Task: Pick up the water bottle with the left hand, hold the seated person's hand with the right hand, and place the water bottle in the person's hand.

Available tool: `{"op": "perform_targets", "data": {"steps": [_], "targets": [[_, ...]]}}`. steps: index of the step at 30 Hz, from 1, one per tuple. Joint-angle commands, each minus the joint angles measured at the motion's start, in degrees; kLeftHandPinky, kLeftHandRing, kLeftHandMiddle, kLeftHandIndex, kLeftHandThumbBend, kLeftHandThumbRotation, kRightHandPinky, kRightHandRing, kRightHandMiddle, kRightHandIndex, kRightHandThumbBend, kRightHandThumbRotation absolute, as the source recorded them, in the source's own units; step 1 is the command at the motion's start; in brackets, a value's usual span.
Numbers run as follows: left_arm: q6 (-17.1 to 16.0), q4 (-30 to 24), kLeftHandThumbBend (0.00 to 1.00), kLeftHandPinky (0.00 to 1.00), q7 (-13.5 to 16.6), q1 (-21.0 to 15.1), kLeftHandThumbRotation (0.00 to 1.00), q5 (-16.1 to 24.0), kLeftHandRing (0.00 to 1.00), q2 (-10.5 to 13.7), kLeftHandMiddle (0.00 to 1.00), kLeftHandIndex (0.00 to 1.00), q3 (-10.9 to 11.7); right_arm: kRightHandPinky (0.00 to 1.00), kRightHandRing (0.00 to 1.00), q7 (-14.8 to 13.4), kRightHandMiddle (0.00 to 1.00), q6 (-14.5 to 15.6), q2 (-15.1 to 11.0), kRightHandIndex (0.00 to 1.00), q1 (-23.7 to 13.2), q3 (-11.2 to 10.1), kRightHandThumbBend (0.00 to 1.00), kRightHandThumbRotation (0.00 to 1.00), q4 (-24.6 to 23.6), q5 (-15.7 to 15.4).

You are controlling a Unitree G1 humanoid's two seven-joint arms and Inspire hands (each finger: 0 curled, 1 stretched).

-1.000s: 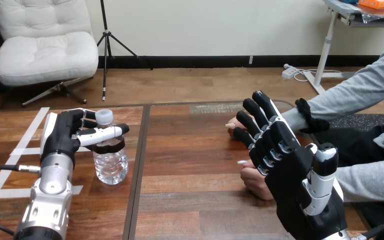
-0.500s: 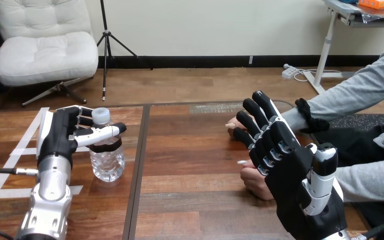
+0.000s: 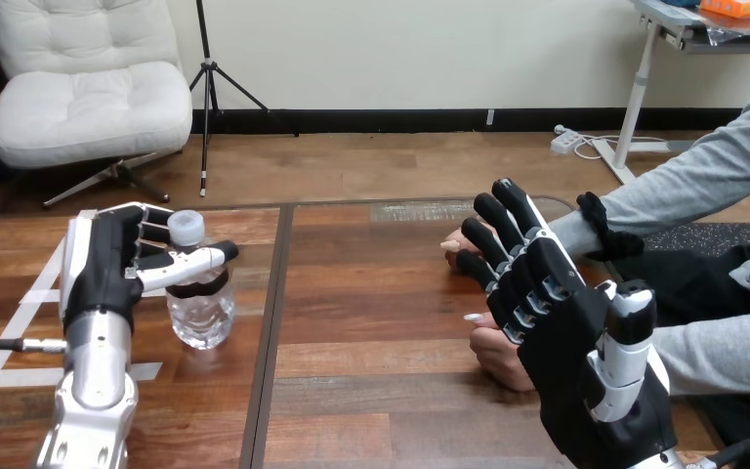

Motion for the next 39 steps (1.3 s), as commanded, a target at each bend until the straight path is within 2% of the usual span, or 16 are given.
{"op": "perform_targets", "data": {"steps": [1, 9, 15, 20, 24, 32, 36, 39], "targets": [[-3.97, -6.0, 0.79, 0.39, 1.42, -1.53, 0.0, 0.22, 0.42, 0.42, 0.45, 0.43, 0.4, 1.0, 1.0, -0.01, 1.0, -2.45, 0.11, 1.0, -3.16, -0.93, 0.96, 1.0, 0.86, -1.51], [-5.67, -8.44, 0.78, 0.38, 1.59, 0.16, 0.0, -0.29, 0.42, 0.59, 0.44, 0.43, 0.93, 1.0, 0.99, -0.59, 0.98, -4.67, 0.18, 0.97, -4.7, -1.73, 0.92, 1.0, 3.66, -4.16], [-6.35, -10.44, 0.77, 0.38, 0.88, 1.3, 0.0, -1.73, 0.42, 0.38, 0.44, 0.43, 1.79, 1.0, 0.99, -0.27, 0.98, -6.65, -0.8, 0.96, -7.0, -2.75, 0.92, 1.0, 6.37, -5.91], [-5.76, -13.38, 0.76, 0.38, 0.54, 2.56, 0.0, -2.64, 0.42, 0.21, 0.44, 0.43, 2.12, 1.0, 1.0, 0.26, 0.98, -8.72, -2.56, 0.95, -10.38, -4.54, 0.93, 1.0, 10.29, -7.31], [-4.98, -16.38, 0.76, 0.38, 0.58, 3.79, 0.0, -2.51, 0.41, 0.19, 0.44, 0.43, 2.17, 0.99, 0.98, -0.53, 0.97, -10.3, -4.47, 0.93, -13.72, -6.41, 0.94, 1.0, 13.99, -9.74], [-5.69, -19.76, 0.76, 0.37, -0.2, 5.29, 0.0, -3.24, 0.4, -0.23, 0.43, 0.42, 2.57, 0.9, 0.94, -1.77, 0.93, -12.11, -7.72, 0.91, -18.63, -8.44, 0.94, 1.0, 18.98, -13.77], [-5.27, -21.61, 0.76, 0.37, -0.43, 5.99, 0.0, -3.33, 0.4, -0.45, 0.43, 0.42, 2.7, 0.85, 0.91, -3.61, 0.91, -14.91, -9.77, 0.89, -21.26, -9.29, 0.94, 1.0, 21.97, -17.73], [-5.0, -22.9, 0.76, 0.36, -0.59, 6.52, 0.0, -3.21, 0.39, -0.52, 0.42, 0.42, 2.76, 0.82, 0.89, -3.38, 0.9, -16.48, -10.84, 0.88, -22.93, -9.77, 0.93, 1.0, 24.22, -17.83]]}}
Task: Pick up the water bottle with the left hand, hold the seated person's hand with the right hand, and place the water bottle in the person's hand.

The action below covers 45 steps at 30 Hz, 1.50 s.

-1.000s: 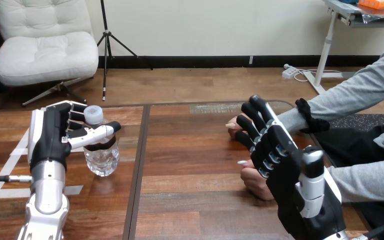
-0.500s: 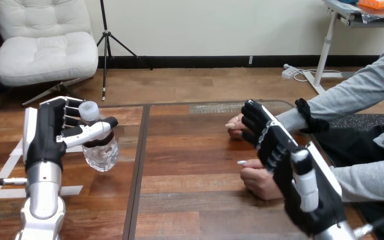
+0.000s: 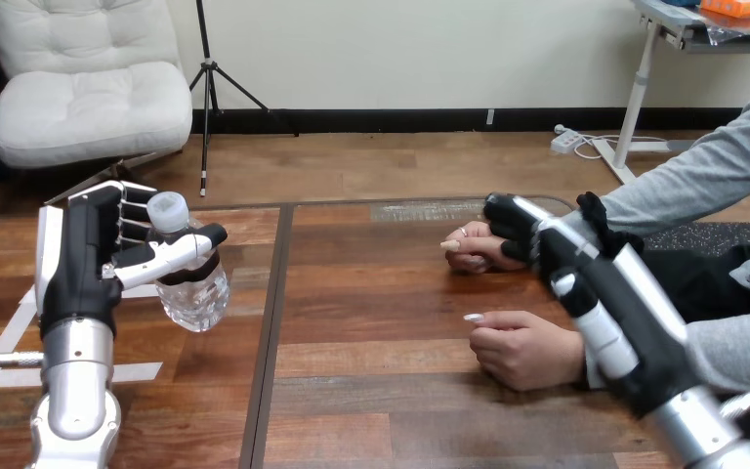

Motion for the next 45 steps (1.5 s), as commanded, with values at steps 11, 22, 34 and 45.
{"op": "perform_targets", "data": {"steps": [11, 22, 34, 45], "targets": [[0.3, -11.97, 0.76, 0.37, -1.49, -0.82, 0.0, -1.52, 0.4, -0.36, 0.43, 0.42, 1.19, 0.8, 0.88, -1.08, 0.89, -6.56, -7.5, 0.87, -12.62, -3.46, 0.9, 1.0, 8.7, -3.59], [0.08, -12.99, 0.77, 0.36, -2.19, -0.53, 0.0, -1.64, 0.4, -0.27, 0.43, 0.41, 1.31, 0.8, 0.86, -3.21, 0.87, -11.2, -11.8, 0.86, -17.61, -3.73, 0.94, 1.0, 18.03, -7.65], [0.8, -13.91, 0.77, 0.35, -2.41, -0.27, 0.0, -2.05, 0.39, -0.36, 0.42, 0.41, 1.47, 0.76, 0.83, -4.88, 0.86, -17.96, -17.43, 0.86, -24.03, -2.63, 1.0, 0.98, 30.87, -12.68], [0.46, -14.21, 0.76, 0.35, -2.93, -0.12, 0.0, -2.55, 0.39, -0.29, 0.42, 0.4, 1.68, 0.76, 0.83, -6.61, 0.85, -19.39, -20.51, 0.85, -26.89, -1.41, 1.0, 0.94, 36.77, -16.52]]}}
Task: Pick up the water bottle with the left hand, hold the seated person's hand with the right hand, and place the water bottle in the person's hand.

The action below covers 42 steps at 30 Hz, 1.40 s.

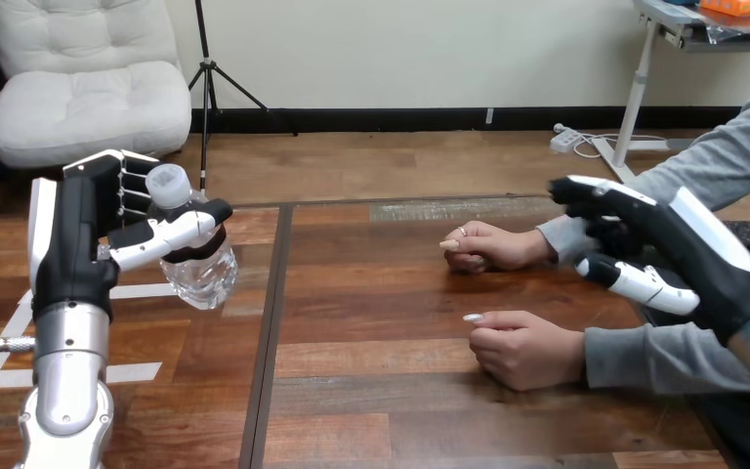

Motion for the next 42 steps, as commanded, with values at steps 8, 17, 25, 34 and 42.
{"op": "perform_targets", "data": {"steps": [8, 17, 25, 34, 42], "targets": [[-0.85, -4.43, 0.76, 0.35, -0.38, -2.46, 0.0, -1.2, 0.39, -0.18, 0.42, 0.41, 1.31, 0.74, 0.82, -2.01, 0.86, -3.18, -4.33, 0.85, -7.33, 1.77, 0.99, 0.89, 5.33, -3.66], [0.07, -5.78, 0.76, 0.35, -0.35, -2.21, 0.0, -1.18, 0.39, -0.43, 0.42, 0.4, 1.32, 0.71, 0.82, -3.41, 0.86, -2.41, -6.16, 0.85, -8.41, 3.45, 0.99, 0.85, 7.04, -7.25], [0.07, -6.12, 0.76, 0.34, -0.5, -2.02, 0.0, -1.08, 0.39, -0.4, 0.41, 0.4, 1.36, 0.7, 0.82, -4.02, 0.85, -1.45, -6.95, 0.84, -8.65, 4.56, 0.99, 0.77, 7.17, -9.18], [0.02, -6.34, 0.75, 0.34, -0.65, -2.06, 0.0, -0.84, 0.38, -0.24, 0.41, 0.4, 1.36, 0.7, 0.83, -2.65, 0.85, 2.38, -7.49, 0.86, -7.96, 5.95, 1.0, 0.67, 4.73, -10.58], [-0.7, -6.31, 0.75, 0.33, -1.13, -1.94, 0.0, -1.09, 0.38, -0.14, 0.41, 0.4, 1.49, 0.72, 0.85, -1.13, 0.87, 5.63, -7.72, 0.87, -7.14, 6.76, 1.0, 0.59, 2.29, -11.22]]}}
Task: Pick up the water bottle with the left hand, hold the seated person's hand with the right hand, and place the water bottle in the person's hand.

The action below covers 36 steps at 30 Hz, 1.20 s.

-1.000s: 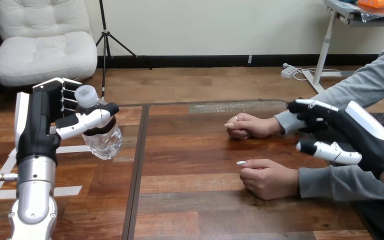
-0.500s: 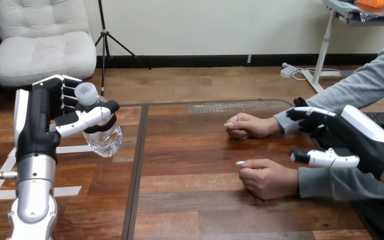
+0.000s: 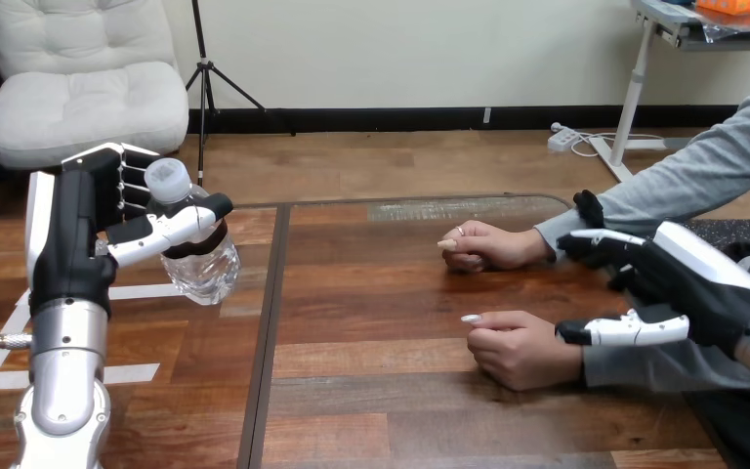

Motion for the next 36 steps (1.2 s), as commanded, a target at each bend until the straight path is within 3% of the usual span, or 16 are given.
{"op": "perform_targets", "data": {"steps": [1, 36], "targets": [[-1.19, -3.83, 0.75, 0.33, -0.18, -2.51, 0.0, -0.88, 0.38, 0.02, 0.41, 0.4, 1.0, 0.72, 0.85, 0.24, 0.87, 0.48, -2.29, 0.87, -3.36, 0.77, 1.0, 0.58, -3.79, -0.01], [0.37, -4.99, 0.74, 0.33, -0.92, -2.06, 0.0, -2.39, 0.38, -0.56, 0.41, 0.4, 1.52, 0.76, 0.85, -1.13, 0.86, -0.62, -4.45, 0.86, -9.62, 8.69, 1.0, 0.34, 4.64, -8.06]]}}
